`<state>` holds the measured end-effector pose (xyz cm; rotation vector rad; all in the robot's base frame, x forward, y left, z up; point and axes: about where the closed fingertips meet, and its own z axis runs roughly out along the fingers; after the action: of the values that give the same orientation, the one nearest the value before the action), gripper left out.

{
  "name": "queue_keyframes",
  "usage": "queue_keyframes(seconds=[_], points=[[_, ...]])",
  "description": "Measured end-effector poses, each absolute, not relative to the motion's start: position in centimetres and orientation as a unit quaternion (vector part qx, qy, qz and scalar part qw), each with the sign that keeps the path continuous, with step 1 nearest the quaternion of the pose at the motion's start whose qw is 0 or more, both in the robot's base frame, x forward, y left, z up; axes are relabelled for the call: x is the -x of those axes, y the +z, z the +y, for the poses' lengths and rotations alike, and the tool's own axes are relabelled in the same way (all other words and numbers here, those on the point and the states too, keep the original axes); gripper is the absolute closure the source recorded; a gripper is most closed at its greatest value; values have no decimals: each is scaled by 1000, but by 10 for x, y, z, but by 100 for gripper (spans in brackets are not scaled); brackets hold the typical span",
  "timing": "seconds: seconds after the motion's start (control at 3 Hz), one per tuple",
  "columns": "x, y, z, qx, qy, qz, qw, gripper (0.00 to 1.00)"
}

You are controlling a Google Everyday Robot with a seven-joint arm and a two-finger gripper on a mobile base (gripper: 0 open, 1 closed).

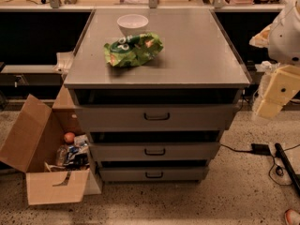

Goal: Open top drawer

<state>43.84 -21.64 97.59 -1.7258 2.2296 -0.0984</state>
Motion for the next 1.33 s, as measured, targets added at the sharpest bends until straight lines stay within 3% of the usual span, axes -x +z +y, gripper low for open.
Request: queue_keyframes(seconds=[0.67,1.33], points=[[-449,946,-208,636,-26,754,165,0],[-469,851,-195,685,7,713,147,0]])
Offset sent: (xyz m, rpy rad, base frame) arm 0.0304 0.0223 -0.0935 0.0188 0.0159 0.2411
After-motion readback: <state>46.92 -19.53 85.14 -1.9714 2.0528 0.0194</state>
